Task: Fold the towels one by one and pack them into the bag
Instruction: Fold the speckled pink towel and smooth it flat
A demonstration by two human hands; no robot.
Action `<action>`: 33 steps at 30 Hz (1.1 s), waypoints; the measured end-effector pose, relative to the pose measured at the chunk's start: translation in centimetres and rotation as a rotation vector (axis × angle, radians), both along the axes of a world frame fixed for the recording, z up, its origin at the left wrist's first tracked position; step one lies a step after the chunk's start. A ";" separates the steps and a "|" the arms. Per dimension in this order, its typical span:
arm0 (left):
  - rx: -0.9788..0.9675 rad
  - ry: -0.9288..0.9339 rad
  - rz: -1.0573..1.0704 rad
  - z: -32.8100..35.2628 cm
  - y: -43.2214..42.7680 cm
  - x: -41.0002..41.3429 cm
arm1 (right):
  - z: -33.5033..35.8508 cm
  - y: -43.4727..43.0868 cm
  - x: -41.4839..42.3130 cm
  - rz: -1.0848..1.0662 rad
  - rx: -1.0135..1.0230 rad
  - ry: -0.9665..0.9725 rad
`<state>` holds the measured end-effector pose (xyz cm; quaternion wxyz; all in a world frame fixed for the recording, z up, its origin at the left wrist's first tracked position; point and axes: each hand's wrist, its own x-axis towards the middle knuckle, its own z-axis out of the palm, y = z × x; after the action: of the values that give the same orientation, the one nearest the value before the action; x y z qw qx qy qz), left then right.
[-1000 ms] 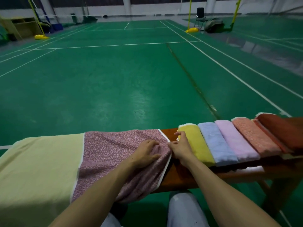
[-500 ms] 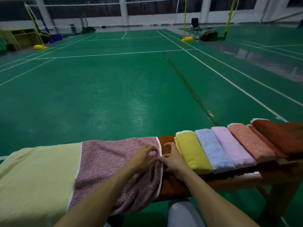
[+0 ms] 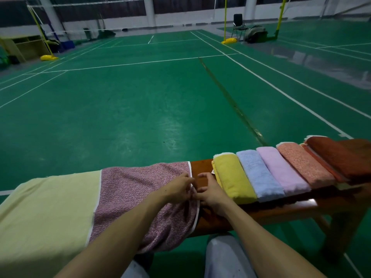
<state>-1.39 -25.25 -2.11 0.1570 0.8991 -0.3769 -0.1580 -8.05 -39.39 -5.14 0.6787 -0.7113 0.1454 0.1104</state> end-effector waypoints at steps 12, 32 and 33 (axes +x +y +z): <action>0.022 0.075 -0.021 1.2 3.9 0.4 | 1.2 0.8 -0.3 0.150 -0.058 0.001; -0.153 0.236 0.295 2.2 18.8 1.3 | 3.1 7.0 2.5 0.451 -0.081 0.064; -0.145 0.232 0.304 2.1 19.7 1.3 | 3.0 7.2 2.6 0.450 -0.105 0.062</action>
<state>-0.13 -5.58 0.01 0.2856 0.9078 -0.2266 -0.2072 -5.40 -32.15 -2.19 0.5942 -0.7565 0.0093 0.2731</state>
